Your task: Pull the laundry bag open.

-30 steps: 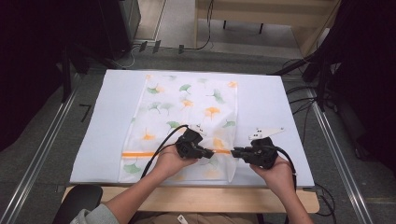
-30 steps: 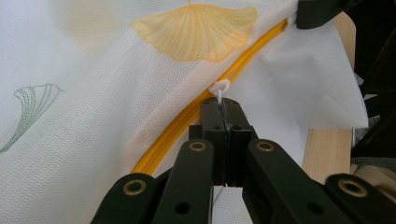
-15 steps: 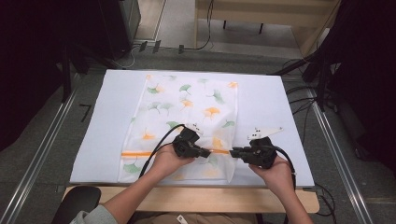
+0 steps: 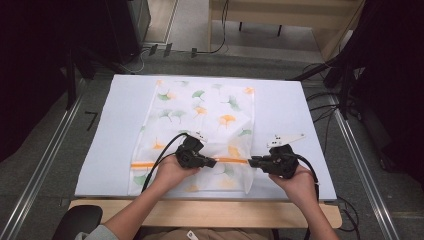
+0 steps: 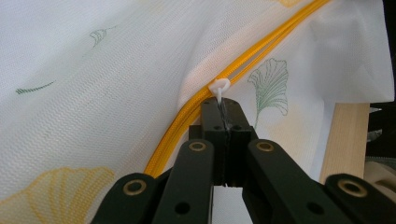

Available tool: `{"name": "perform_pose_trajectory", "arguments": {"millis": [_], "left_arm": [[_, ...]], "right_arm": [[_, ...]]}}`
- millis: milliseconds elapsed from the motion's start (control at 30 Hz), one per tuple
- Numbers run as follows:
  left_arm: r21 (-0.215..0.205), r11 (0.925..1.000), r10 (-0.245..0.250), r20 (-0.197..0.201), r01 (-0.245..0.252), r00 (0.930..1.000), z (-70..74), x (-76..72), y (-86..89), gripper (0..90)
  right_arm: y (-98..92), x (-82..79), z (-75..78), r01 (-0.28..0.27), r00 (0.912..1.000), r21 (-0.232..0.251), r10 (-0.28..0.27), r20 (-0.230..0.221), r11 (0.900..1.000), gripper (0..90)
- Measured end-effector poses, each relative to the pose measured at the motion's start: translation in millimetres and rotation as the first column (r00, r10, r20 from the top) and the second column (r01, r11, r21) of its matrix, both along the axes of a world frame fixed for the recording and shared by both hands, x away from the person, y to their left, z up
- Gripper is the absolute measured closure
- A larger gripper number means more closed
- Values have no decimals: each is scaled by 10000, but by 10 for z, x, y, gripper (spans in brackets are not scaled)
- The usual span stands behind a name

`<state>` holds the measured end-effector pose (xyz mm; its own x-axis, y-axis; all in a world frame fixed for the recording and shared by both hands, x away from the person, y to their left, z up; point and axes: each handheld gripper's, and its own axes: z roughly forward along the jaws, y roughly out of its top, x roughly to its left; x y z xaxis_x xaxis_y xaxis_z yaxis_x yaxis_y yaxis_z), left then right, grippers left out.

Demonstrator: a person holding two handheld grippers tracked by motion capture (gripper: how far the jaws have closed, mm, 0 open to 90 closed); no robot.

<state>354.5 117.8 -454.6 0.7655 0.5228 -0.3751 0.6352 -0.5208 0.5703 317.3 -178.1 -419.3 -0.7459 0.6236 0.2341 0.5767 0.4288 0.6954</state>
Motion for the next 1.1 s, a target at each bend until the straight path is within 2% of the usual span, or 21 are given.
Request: {"name": "perform_pose_trajectory", "arguments": {"millis": [1100], "left_arm": [[-9,10000,53,-36,-53,10000,17,4,18,900]], "right_arm": [[12,29,-18,-58,9999,-77,57,-122,10000,846]]}}
